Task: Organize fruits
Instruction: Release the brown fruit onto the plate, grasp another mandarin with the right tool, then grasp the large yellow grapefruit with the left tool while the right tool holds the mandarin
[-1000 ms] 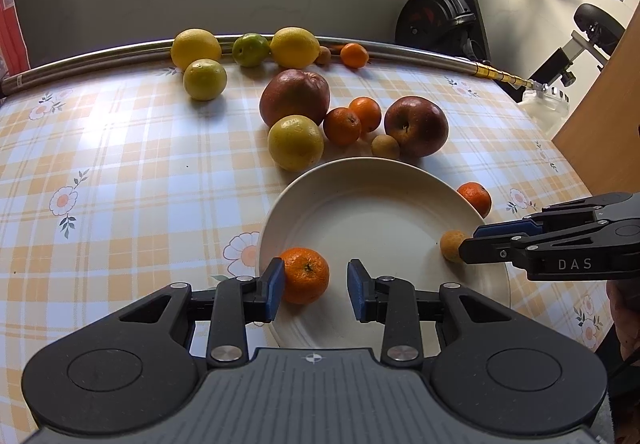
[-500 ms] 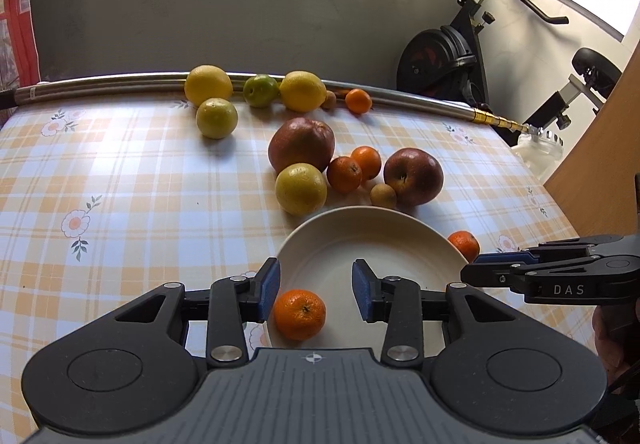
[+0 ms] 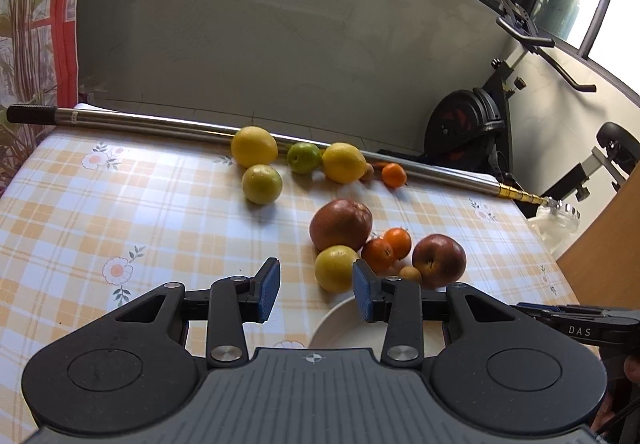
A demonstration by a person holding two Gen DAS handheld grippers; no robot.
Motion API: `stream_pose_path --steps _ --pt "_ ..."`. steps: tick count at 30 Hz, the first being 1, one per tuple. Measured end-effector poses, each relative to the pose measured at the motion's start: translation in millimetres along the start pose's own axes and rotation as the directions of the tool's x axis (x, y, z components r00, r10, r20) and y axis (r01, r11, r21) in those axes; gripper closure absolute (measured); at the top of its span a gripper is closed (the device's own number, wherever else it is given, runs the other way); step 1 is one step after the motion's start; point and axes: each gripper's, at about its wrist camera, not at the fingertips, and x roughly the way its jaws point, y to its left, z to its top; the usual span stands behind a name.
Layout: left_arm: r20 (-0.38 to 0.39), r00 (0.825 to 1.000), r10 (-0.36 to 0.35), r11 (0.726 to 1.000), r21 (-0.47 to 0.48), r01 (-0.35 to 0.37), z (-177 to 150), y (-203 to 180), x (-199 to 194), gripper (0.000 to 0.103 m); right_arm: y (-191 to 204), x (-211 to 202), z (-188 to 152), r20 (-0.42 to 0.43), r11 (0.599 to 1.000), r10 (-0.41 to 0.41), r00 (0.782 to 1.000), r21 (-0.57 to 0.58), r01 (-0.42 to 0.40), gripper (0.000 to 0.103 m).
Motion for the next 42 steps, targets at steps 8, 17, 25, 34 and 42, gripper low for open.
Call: stream_pose_path --steps 8,17,25,34,42 --pt "0.034 0.994 0.099 0.995 -0.016 -0.099 19 4 4 0.061 -21 9 -4 -0.020 0.993 0.013 1.000 0.119 -0.011 0.073" --pt "0.026 0.991 0.135 0.991 -0.013 -0.134 19 1 10 0.060 -25 19 -3 -0.054 0.987 0.042 0.998 0.155 -0.033 0.073" --pt "0.057 0.989 0.135 0.991 0.001 -0.135 20 0 3 0.053 -24 7 1 -0.009 0.985 0.015 1.000 0.170 -0.013 0.072" --pt "0.079 0.987 0.141 0.990 -0.014 -0.140 17 18 -14 0.051 -19 8 -3 -0.017 0.980 -0.007 1.000 0.200 0.010 0.071" --pt "0.072 0.988 0.138 0.990 -0.047 -0.135 12 28 -14 0.051 -15 25 0 -0.079 0.977 0.014 0.997 0.214 0.004 0.071"
